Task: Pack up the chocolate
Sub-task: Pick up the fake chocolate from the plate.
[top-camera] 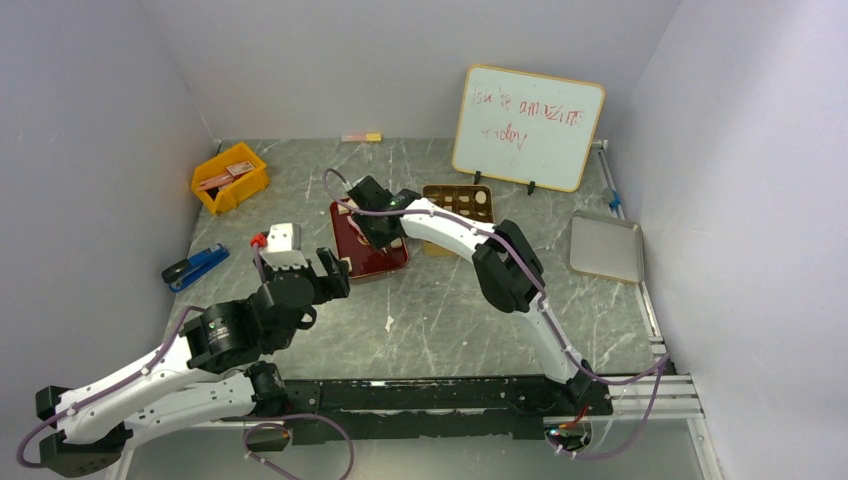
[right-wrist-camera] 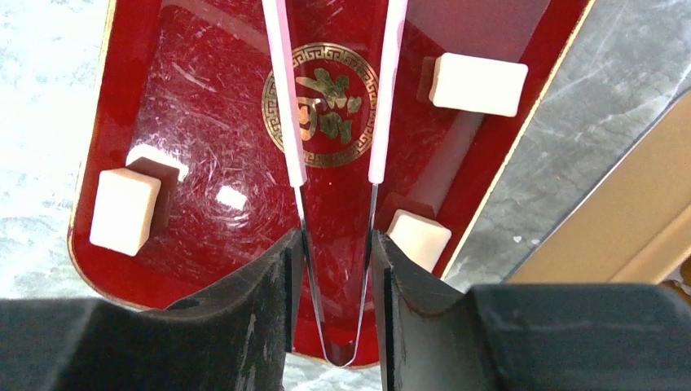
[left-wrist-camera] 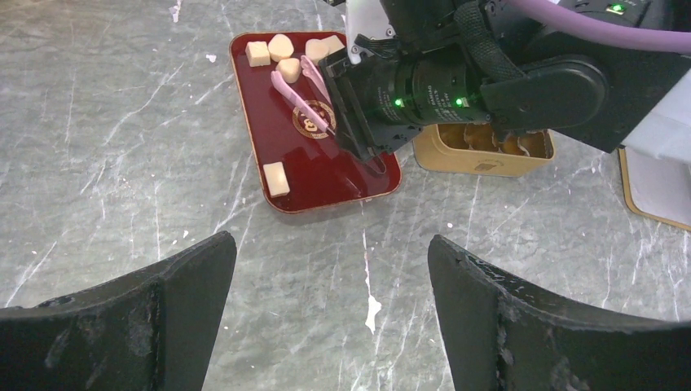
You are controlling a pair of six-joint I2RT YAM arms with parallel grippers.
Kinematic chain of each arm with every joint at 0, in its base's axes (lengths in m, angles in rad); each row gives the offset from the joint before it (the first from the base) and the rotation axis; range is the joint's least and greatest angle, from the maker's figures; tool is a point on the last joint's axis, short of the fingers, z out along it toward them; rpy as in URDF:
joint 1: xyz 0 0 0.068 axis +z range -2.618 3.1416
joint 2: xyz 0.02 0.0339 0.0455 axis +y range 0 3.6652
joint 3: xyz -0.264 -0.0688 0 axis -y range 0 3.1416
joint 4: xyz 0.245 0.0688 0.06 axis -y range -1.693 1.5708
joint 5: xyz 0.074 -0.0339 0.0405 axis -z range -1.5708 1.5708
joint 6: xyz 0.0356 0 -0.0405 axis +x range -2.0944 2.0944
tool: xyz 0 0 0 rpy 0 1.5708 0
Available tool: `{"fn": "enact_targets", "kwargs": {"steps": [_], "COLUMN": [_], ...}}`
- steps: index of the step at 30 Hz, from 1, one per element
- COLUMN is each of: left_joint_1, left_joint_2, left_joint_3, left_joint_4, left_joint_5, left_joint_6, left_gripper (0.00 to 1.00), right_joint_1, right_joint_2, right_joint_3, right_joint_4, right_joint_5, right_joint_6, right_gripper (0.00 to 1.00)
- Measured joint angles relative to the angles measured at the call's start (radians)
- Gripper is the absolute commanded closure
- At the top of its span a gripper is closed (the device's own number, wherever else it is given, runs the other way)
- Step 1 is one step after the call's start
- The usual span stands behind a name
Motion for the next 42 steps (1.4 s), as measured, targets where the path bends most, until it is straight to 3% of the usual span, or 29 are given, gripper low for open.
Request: {"fn": "enact_targets", "kwargs": {"steps": [14,28,42], "left_joint_1": [0.0,0.0,0.0], "left_joint_2": [-0.002,-0.001,0.005], "left_joint_3": [0.0,0.0,0.0], "left_joint_4": [0.001,0.016,0.015], "left_joint_5": [-0.004,-0.007,-0.007], "left_joint_6": [0.003,0.008,0.007], "left_gripper": [0.07,0.07,0.08], "right_joint_1": [0.0,-0.01,-0.01], "right_joint_2": [0.081,0.1,-0.012], "right_joint_3": [0.097,0.109,-0.011], "right_joint_4": [-0.016,-0.026,-0.015], "right_joint_5": [0.001,0.001,0.006], "right_joint_6": [-0.004,-0.013,-0.011], "right_gripper": [0.62,0.88,0.92]}}
